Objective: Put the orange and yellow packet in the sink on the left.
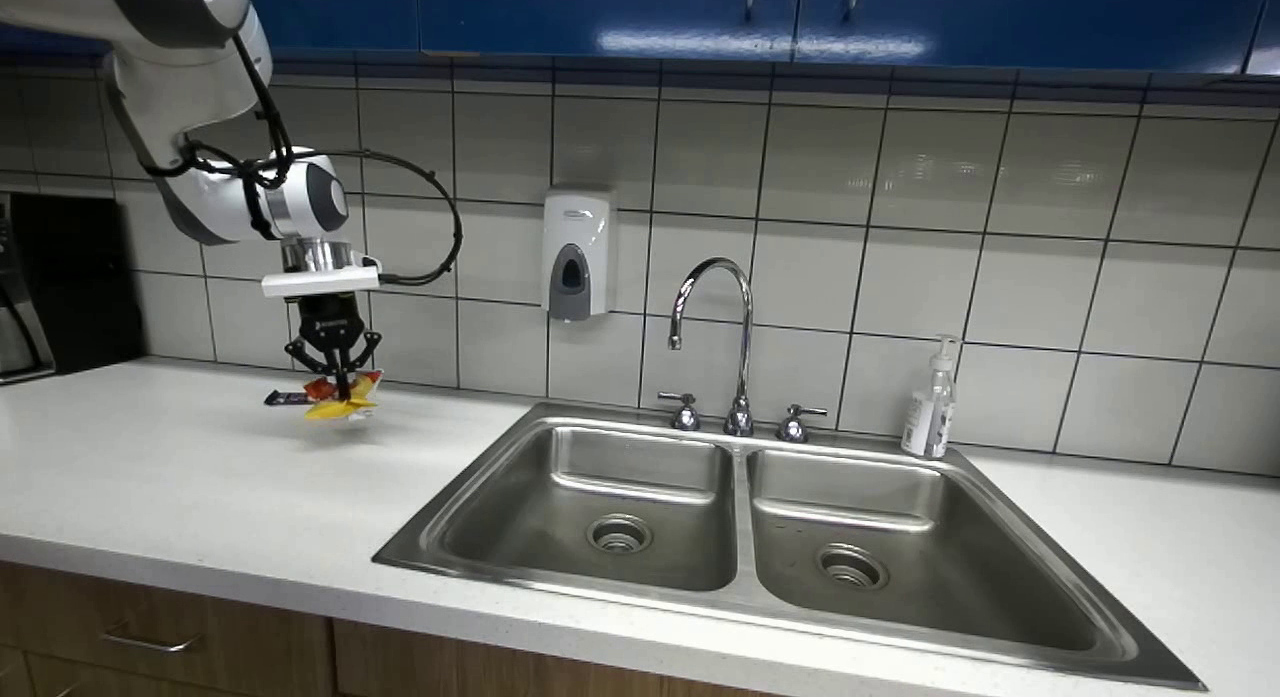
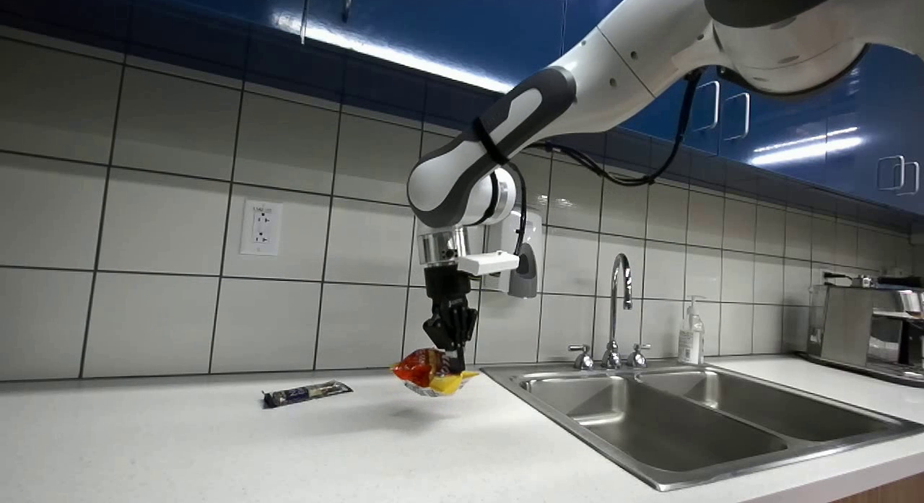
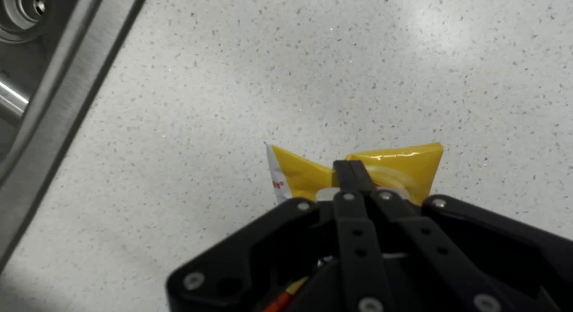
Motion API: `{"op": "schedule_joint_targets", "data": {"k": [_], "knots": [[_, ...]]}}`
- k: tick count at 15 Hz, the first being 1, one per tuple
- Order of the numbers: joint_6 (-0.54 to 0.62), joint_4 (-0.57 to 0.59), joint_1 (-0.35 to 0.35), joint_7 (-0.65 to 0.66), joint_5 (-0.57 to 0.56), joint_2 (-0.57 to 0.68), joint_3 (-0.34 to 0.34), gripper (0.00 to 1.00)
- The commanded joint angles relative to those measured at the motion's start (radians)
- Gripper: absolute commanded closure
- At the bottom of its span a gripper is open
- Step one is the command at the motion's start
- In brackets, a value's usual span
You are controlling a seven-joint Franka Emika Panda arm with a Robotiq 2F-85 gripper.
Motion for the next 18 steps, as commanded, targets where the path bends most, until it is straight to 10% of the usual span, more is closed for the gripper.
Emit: {"op": "schedule_joint_targets", "data": {"k": [1, 18], "knots": [[-0.023, -0.046, -0.017, -0.025, 0.001, -0.076, 0.002, 1.00], [-0.017, -0.244, -0.156, -0.052, 0.028, -0.309, -0.058, 1.00]]}}
